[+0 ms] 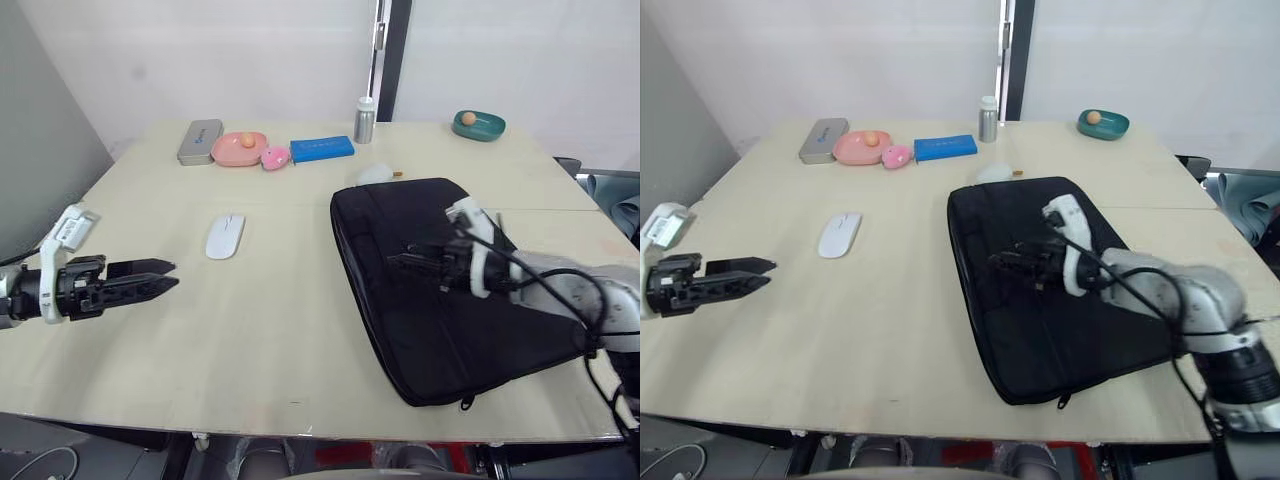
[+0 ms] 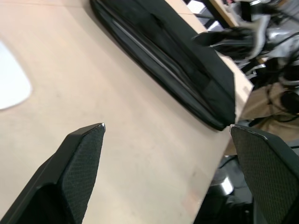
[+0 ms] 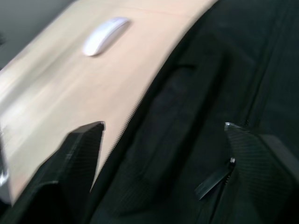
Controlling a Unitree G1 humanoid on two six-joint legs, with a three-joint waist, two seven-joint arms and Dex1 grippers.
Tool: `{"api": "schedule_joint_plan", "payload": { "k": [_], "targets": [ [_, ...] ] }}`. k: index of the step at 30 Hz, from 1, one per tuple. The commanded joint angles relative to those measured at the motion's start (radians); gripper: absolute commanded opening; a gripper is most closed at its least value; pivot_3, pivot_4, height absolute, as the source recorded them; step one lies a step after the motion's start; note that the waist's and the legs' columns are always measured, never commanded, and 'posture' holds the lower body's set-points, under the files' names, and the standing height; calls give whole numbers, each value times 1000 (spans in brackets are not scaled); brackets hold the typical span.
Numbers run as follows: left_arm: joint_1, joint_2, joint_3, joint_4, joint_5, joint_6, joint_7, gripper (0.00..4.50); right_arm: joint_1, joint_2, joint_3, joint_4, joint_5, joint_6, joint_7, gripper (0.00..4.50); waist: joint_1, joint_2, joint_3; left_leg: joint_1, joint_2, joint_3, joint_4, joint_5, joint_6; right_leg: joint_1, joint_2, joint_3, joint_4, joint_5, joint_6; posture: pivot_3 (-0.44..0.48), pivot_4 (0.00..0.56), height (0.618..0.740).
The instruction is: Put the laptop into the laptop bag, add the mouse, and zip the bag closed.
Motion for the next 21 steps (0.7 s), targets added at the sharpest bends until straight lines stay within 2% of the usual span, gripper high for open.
{"api": "schedule_joint_plan", "payload": {
  "k": [1, 3, 6, 11, 15, 21],
  "targets": [
    [-3, 49, 44, 98, 74, -75, -31, 4500, 162, -127, -192, -57, -159, -124, 242, 4451, 3, -2, -1, 0, 0, 1, -1, 0, 1, 1, 0, 0, -1, 0, 0, 0, 150, 740],
    [-11, 68, 31, 176, 127, -121, -38, 4500, 298, -178, -292, -37, -274, -203, 348, 4451, 4, -3, -2, 0, 0, 1, -2, -1, 4, 1, 0, 0, -2, 0, -1, 0, 150, 740],
    [3, 100, 11, 273, 212, -212, -70, 4500, 459, -182, -465, 34, -420, -324, 482, 4451, -4, -4, -2, 1, 1, 2, 0, -3, 9, 1, 0, 1, -1, 0, -1, 0, 150, 740],
    [-7, 124, 16, 344, 268, -271, -103, 4500, 547, -130, -647, 122, -515, -419, 571, 4451, -17, -4, -2, 4, 0, 4, 3, -3, 12, 1, -1, 3, 2, -1, -2, 0, 150, 740],
    [-30, 113, 26, 345, 276, -282, -101, 4500, 555, -96, -702, 145, -551, -435, 569, 4451, -17, -4, -2, 7, 1, 5, 3, -3, 12, 3, -1, 4, 5, -1, -3, 0, 150, 740],
    [-50, 61, 15, 291, 263, -277, -60, 4500, 511, -72, -640, 132, -571, -435, 537, 4451, -17, -3, -2, 7, 1, 5, 4, -2, 14, 3, -1, 4, 7, -2, -3, 0, 150, 740]
  ]
}}
